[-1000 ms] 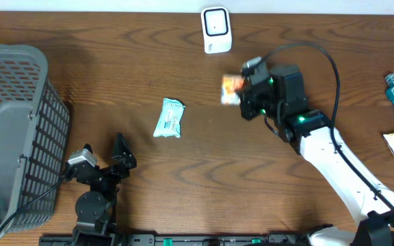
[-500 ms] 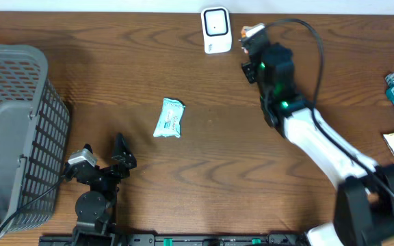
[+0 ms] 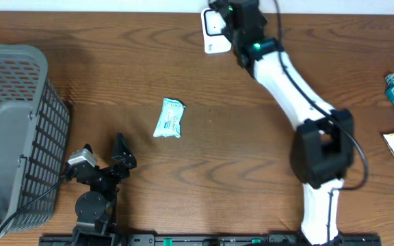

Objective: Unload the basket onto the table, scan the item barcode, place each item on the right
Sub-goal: 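Hold the orange box in front of the white scanner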

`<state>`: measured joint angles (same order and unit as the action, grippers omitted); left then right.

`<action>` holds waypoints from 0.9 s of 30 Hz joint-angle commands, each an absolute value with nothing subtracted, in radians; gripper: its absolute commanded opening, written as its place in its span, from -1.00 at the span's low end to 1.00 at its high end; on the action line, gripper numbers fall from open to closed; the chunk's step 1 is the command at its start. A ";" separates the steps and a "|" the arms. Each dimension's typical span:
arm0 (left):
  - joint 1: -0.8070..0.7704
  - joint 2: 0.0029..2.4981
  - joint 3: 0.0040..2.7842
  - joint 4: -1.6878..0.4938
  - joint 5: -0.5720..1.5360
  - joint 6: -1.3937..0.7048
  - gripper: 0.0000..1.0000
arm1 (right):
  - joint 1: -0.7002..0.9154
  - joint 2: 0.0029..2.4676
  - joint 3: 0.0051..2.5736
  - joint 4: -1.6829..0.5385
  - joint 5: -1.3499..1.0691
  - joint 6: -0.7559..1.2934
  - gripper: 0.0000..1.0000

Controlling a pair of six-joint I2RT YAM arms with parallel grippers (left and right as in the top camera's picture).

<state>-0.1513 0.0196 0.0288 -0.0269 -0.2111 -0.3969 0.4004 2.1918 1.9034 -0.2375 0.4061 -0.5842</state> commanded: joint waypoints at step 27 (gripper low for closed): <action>-0.147 0.018 0.008 -0.060 -0.217 -0.406 0.96 | 0.488 2.433 2.052 -0.062 0.794 -1.000 -0.98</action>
<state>-0.1513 0.0196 0.0284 -0.0269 -0.2111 -0.3973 0.4938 2.4802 2.0285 -0.0410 0.7605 -1.0054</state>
